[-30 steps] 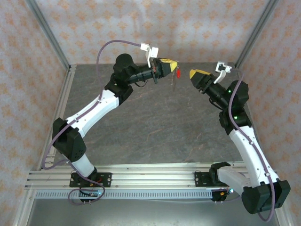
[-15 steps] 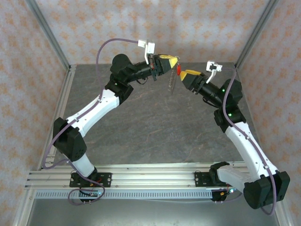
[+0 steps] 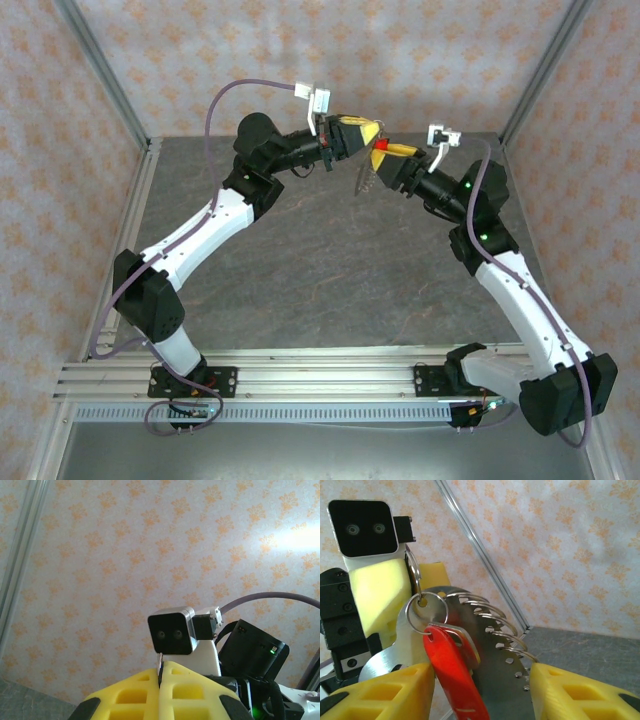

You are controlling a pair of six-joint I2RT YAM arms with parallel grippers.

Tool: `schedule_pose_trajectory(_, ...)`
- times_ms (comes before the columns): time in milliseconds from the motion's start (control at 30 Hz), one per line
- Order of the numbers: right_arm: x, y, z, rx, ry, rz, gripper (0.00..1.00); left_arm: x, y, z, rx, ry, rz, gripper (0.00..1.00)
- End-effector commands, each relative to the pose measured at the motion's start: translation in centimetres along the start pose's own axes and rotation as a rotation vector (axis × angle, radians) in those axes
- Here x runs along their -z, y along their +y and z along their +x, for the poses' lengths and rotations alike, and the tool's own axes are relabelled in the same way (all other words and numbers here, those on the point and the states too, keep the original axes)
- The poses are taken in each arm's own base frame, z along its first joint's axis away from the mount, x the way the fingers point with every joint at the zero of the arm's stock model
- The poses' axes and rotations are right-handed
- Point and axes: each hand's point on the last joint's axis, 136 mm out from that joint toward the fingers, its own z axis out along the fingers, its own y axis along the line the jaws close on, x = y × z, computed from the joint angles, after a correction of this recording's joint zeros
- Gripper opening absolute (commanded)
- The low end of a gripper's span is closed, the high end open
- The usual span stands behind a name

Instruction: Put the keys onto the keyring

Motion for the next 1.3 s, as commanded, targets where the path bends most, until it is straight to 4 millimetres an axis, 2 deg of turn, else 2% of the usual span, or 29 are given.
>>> schedule_pose_trajectory(0,0.1,1.0,-1.6,0.059,-0.036,-0.005,0.51,-0.3,-1.6,-1.3,-0.049,-0.014,0.049,0.0)
schedule_pose_trajectory(467,1.3,1.6,-1.0,0.077,-0.024,0.007,0.24,-0.3,-1.0,-0.8,-0.053,0.01,0.016,0.0)
schedule_pose_trajectory(667,1.4,1.6,-0.7,0.072,-0.013,0.002,0.18,-0.4,-0.7,-0.6,-0.052,0.013,0.007,0.0)
schedule_pose_trajectory(867,1.3,1.4,-0.6,0.068,-0.013,0.006,0.02,-0.4,-0.6,-0.6,-0.05,0.014,0.006,0.0)
schedule_pose_trajectory(933,1.4,1.4,-0.7,0.07,-0.015,0.006,0.0,-0.4,-0.6,-0.6,-0.05,0.014,0.006,0.0)
schedule_pose_trajectory(1133,1.1,1.5,-0.9,0.061,-0.015,-0.006,0.0,-0.4,-0.6,-0.7,-0.05,0.015,0.006,0.0)
schedule_pose_trajectory(1200,0.8,1.4,-0.9,0.048,-0.017,-0.012,0.19,-0.5,-0.6,-0.6,-0.049,0.016,0.006,0.0)
schedule_pose_trajectory(1267,0.5,1.4,-1.1,0.039,-0.024,-0.021,0.25,-0.5,-0.7,-0.7,-0.05,0.014,0.01,0.0)
